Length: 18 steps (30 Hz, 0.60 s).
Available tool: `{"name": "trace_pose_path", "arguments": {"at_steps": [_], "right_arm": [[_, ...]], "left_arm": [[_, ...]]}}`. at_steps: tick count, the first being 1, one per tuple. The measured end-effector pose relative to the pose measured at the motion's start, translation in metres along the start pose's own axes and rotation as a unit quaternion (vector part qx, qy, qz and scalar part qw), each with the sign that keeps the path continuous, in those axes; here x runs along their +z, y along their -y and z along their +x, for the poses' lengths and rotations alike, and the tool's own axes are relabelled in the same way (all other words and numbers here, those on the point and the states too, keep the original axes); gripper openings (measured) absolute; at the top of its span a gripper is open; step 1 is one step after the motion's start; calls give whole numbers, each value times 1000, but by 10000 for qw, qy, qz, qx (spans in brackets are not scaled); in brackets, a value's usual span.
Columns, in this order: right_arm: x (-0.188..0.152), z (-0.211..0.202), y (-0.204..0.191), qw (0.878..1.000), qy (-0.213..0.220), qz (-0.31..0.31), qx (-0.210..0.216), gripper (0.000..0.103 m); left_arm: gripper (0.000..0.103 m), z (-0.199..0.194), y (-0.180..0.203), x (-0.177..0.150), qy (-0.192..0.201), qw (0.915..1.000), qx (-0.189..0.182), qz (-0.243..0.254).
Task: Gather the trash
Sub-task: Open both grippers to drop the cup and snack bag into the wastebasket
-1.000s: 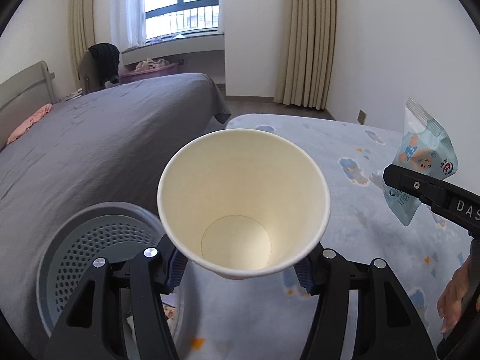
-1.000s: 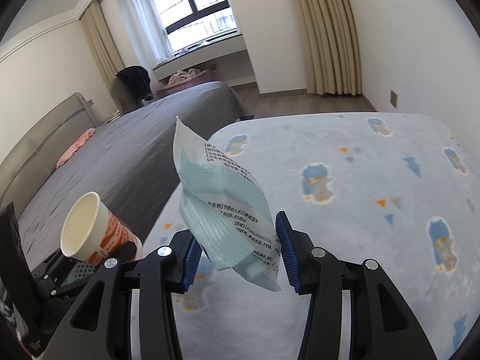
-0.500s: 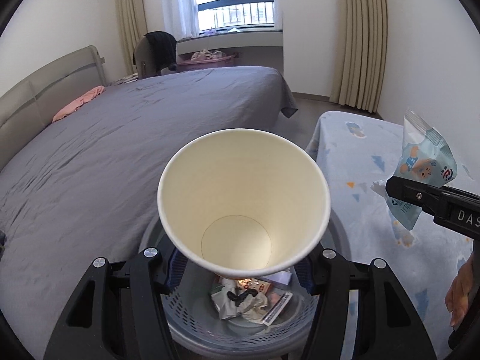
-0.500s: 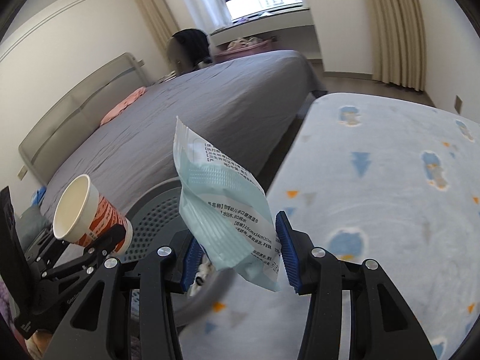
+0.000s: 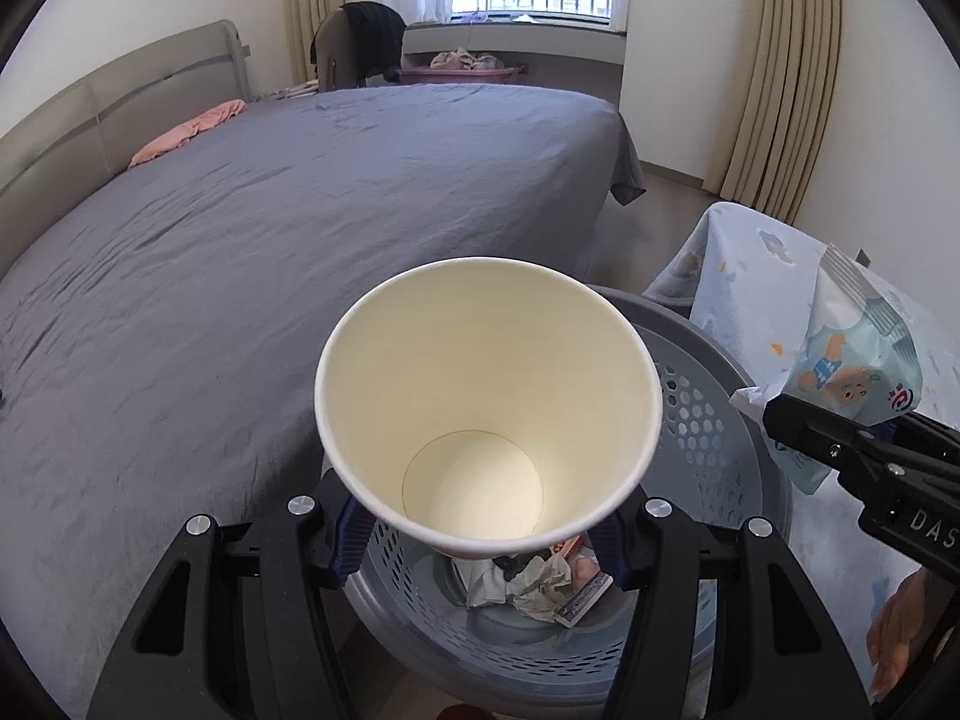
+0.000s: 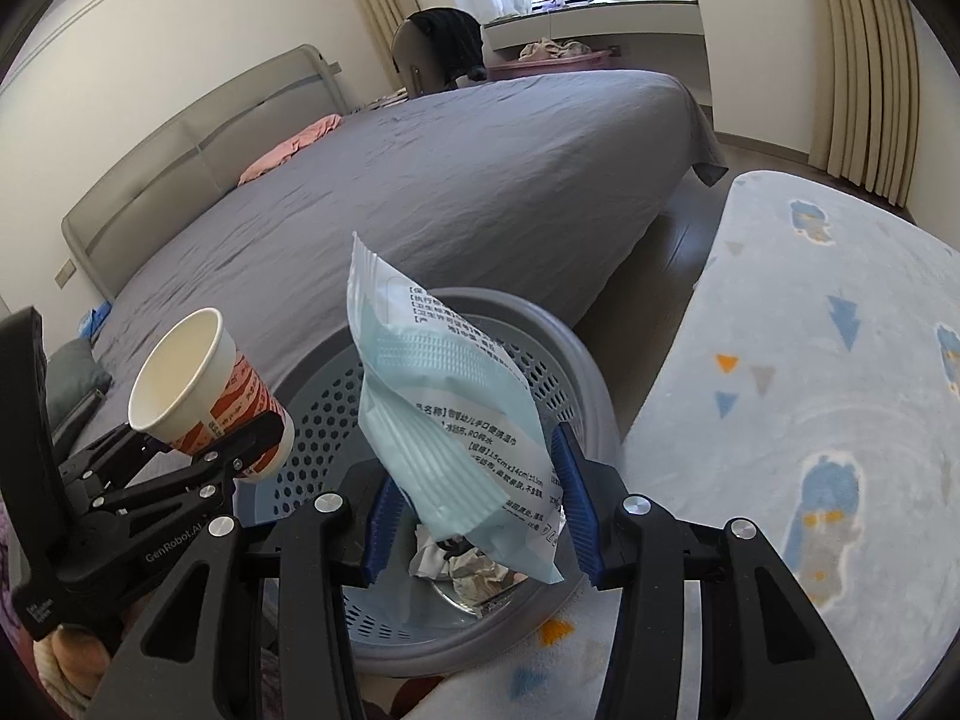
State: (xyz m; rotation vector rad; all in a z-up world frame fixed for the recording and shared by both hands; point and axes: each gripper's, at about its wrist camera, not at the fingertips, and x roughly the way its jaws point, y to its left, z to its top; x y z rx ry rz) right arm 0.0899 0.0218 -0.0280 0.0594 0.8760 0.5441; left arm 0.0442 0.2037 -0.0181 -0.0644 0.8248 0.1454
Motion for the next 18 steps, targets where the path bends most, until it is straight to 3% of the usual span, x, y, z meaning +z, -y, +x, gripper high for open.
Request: {"name": "trace_pose_path", "arguments": {"at_steps": [7, 11, 18], "right_arm": [[0, 3, 1, 10000, 60, -72, -6, 47], [3, -1, 6, 9998, 164, -4, 74, 69], [1, -5, -1, 9996, 247, -124, -38, 69]], "left_arm": [[59, -2, 6, 1, 90, 9999, 94, 114], [72, -3, 2, 1, 118, 9998, 131, 56], [79, -7, -2, 1, 185, 9996, 203, -24]]}}
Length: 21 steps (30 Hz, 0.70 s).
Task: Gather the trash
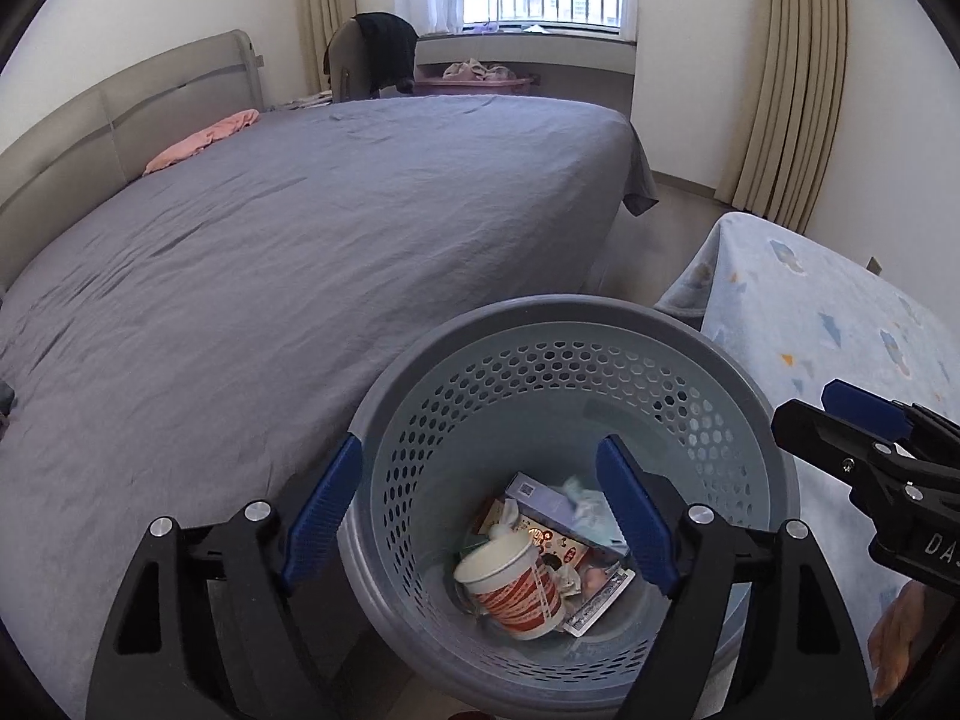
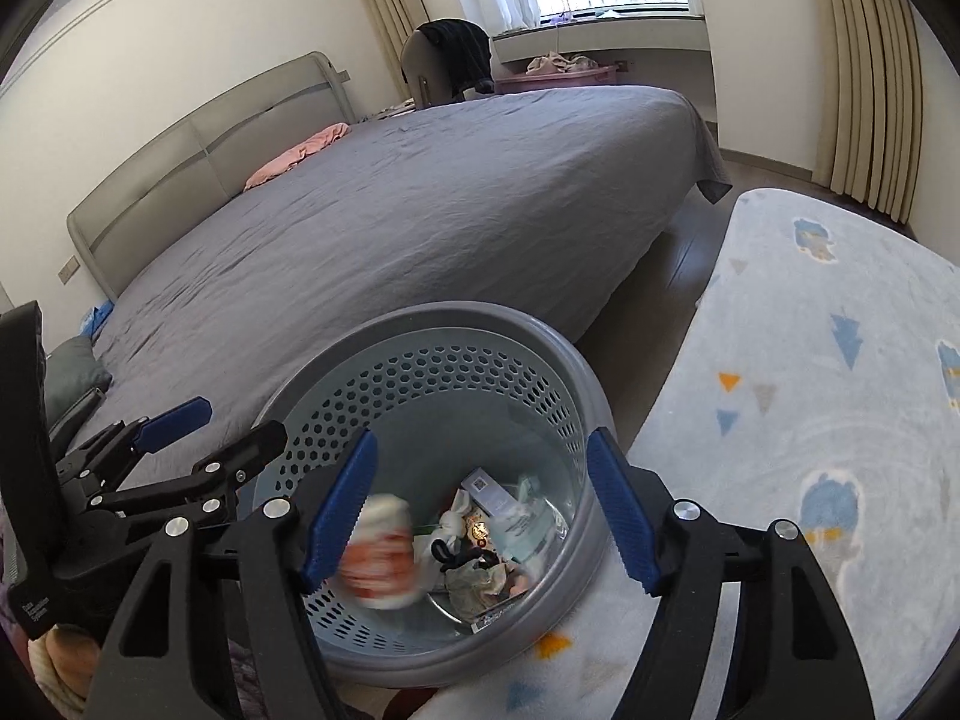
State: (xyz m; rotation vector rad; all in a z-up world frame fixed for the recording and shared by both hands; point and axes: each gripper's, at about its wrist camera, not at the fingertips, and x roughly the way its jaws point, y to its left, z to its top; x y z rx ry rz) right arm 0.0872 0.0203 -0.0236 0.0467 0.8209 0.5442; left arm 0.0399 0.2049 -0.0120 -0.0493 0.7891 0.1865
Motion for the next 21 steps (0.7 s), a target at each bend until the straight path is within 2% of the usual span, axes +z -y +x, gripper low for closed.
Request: {"name": "trace_pose_path", "arguments": {"at_steps": [13, 21], "right_arm": [[-2, 0, -1, 10000, 4, -12, -67, 69], [-3, 1, 0, 9999, -2, 16, -113, 69]], "left_arm": [[81, -1, -5, 1, 39, 9999, 116, -65], [91, -2, -6, 1, 74, 9997, 228, -57]]}}
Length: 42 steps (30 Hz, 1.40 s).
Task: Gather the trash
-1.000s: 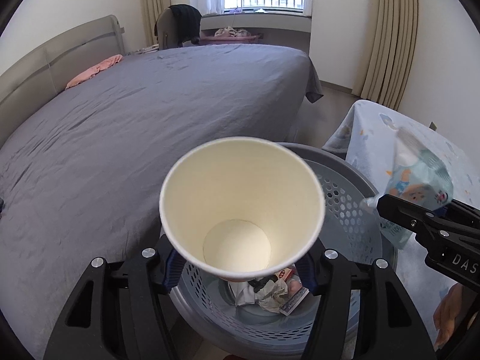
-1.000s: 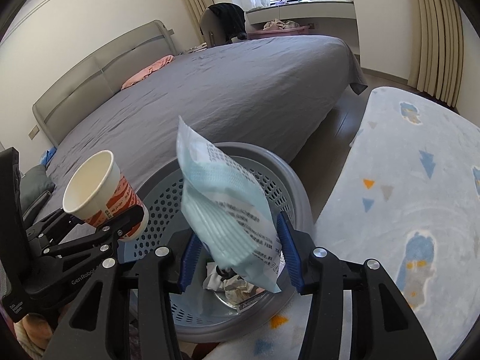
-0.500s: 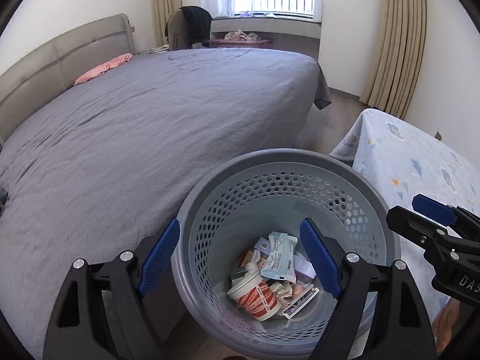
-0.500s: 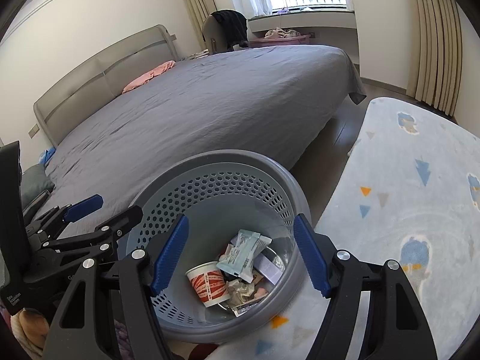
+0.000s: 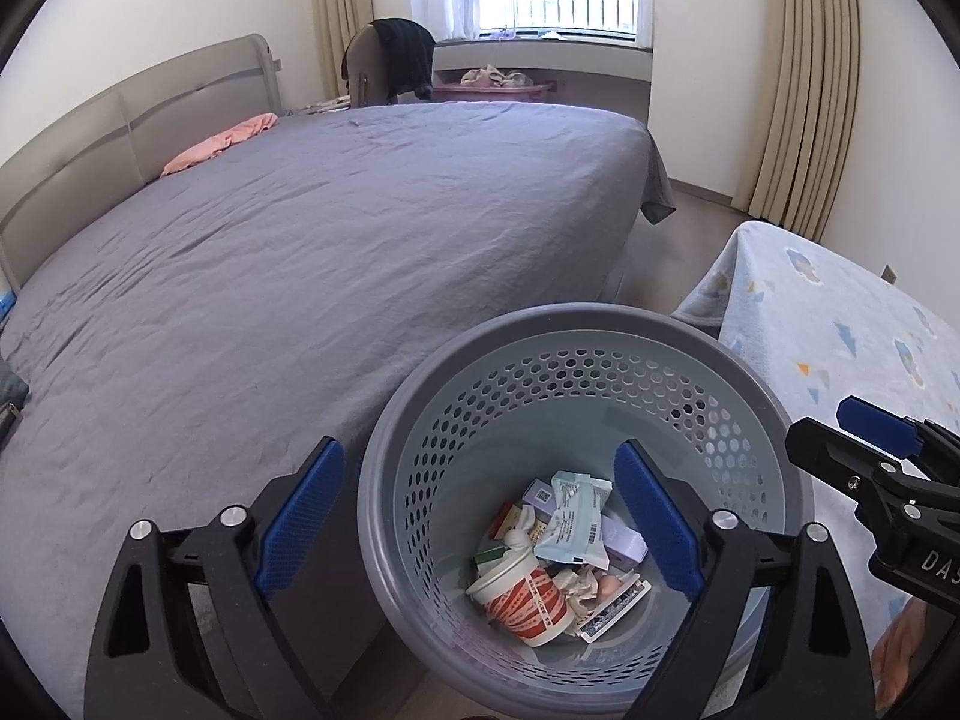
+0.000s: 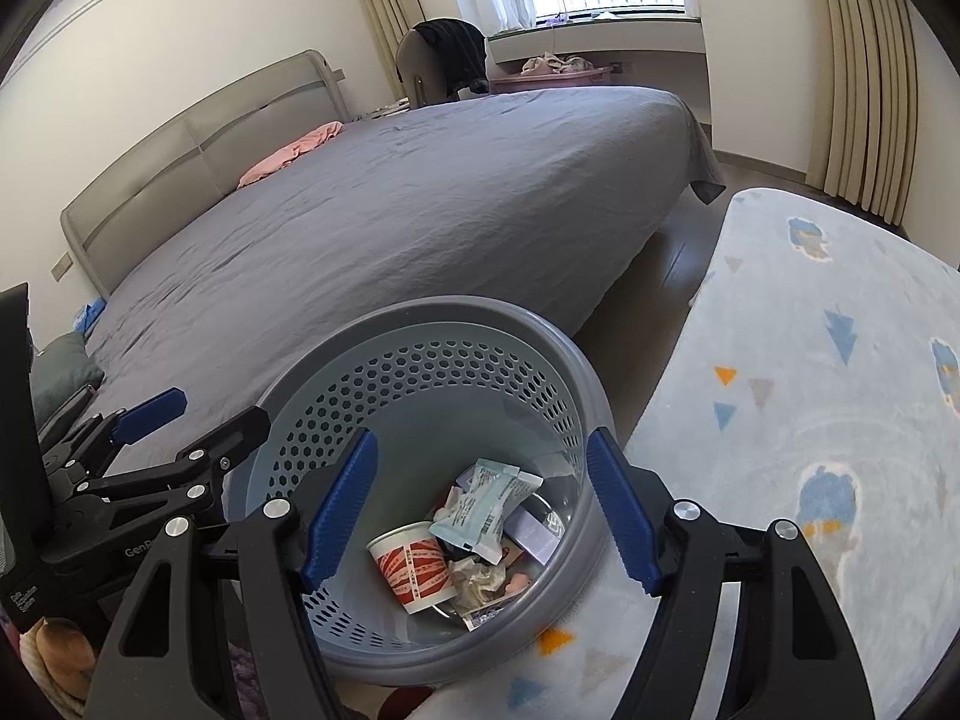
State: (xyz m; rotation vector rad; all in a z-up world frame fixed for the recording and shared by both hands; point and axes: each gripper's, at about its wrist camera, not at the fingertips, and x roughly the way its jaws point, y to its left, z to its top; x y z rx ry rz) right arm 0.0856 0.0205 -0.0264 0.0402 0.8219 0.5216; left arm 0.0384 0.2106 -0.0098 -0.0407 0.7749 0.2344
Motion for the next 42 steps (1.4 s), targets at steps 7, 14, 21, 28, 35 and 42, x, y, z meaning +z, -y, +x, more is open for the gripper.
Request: {"name": "trace_pose_path", "arguments": {"at_steps": [7, 14, 21, 28, 35, 42], "right_arm": [[0, 2, 0, 10000, -28, 20, -6, 69], [0, 2, 1, 10000, -22, 40, 2, 69], [-1, 2, 1, 10000, -28, 45, -4, 69], [-1, 3, 1, 10000, -24, 49, 18, 69], [-1, 2, 1, 10000, -20, 68, 16, 69], [-1, 1, 1, 10000, -8, 63, 6, 69]], "left_arm": [[93, 0, -2, 0, 1, 10000, 6, -14], [97, 1, -4, 1, -15, 10000, 48, -49], [97, 2, -4, 1, -42, 9999, 88, -60], [97, 3, -3, 1, -30, 9999, 104, -32], [97, 2, -2, 0, -27, 9999, 147, -29], [97, 3, -3, 1, -60, 9998, 192, -64]]}}
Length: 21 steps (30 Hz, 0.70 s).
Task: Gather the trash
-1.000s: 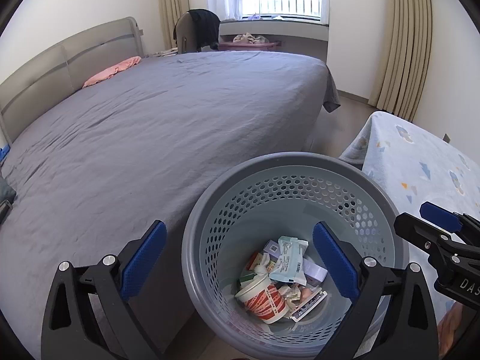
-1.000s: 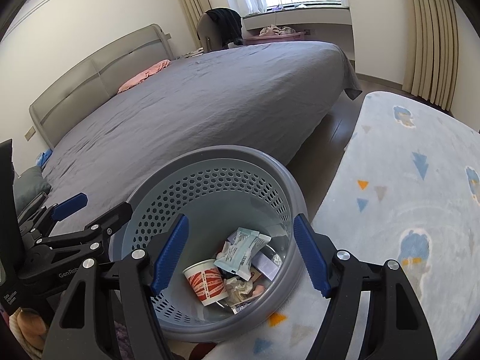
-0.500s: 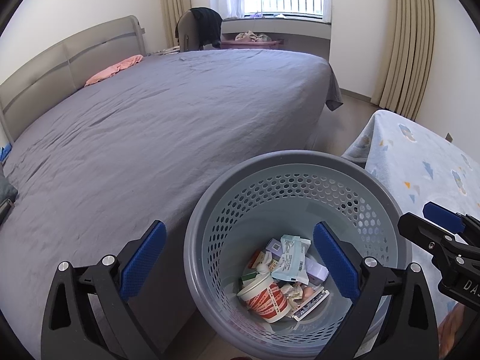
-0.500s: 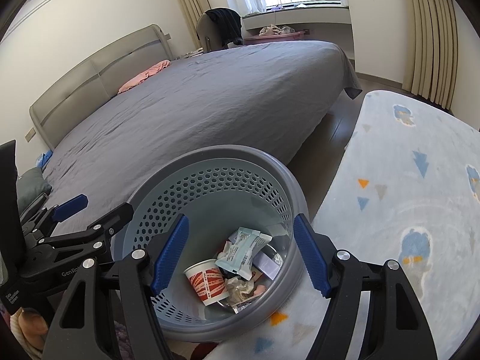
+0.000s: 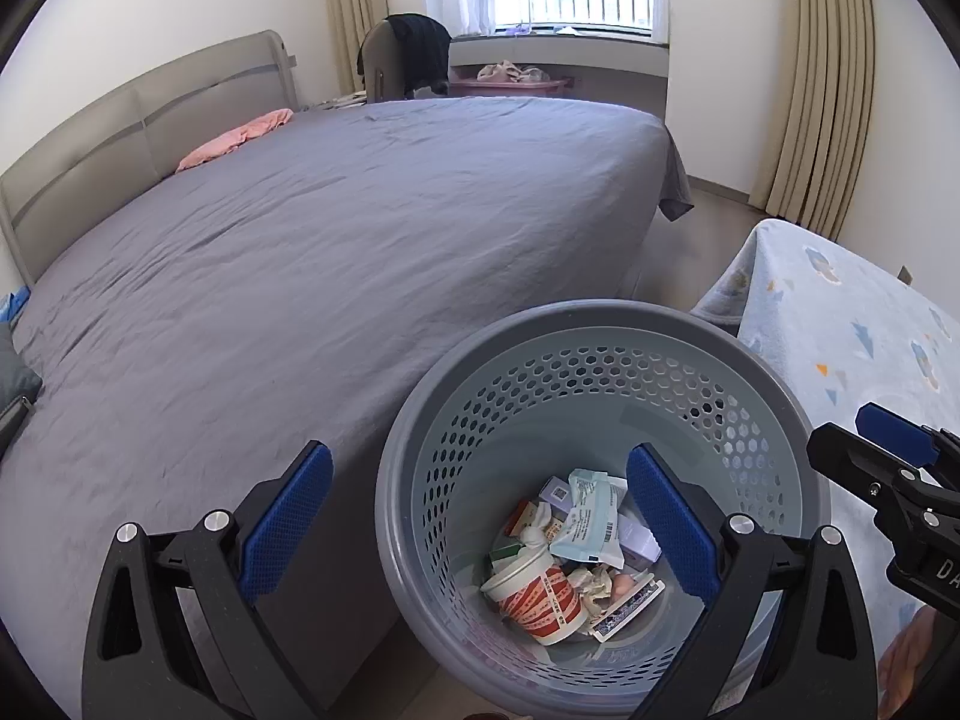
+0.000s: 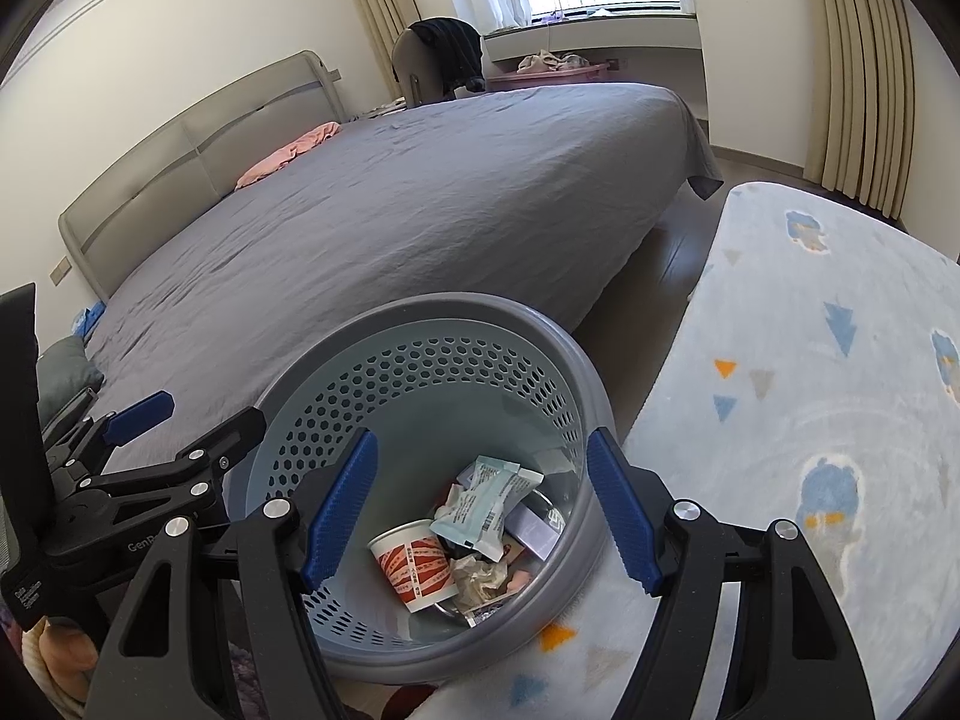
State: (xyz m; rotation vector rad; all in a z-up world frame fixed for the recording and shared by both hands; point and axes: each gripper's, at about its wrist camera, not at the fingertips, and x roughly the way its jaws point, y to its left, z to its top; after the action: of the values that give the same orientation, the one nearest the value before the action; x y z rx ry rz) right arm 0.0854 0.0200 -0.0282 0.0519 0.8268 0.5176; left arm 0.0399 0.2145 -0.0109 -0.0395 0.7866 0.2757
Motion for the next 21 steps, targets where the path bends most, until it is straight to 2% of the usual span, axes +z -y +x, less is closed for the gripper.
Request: {"name": "trace_pose_path", "arguments": {"at_steps": [21], "right_arm": [[2, -2, -2, 10000, 8, -42, -6, 69]], "left_arm": [[97, -2, -1, 0, 36, 10000, 80, 22]]}}
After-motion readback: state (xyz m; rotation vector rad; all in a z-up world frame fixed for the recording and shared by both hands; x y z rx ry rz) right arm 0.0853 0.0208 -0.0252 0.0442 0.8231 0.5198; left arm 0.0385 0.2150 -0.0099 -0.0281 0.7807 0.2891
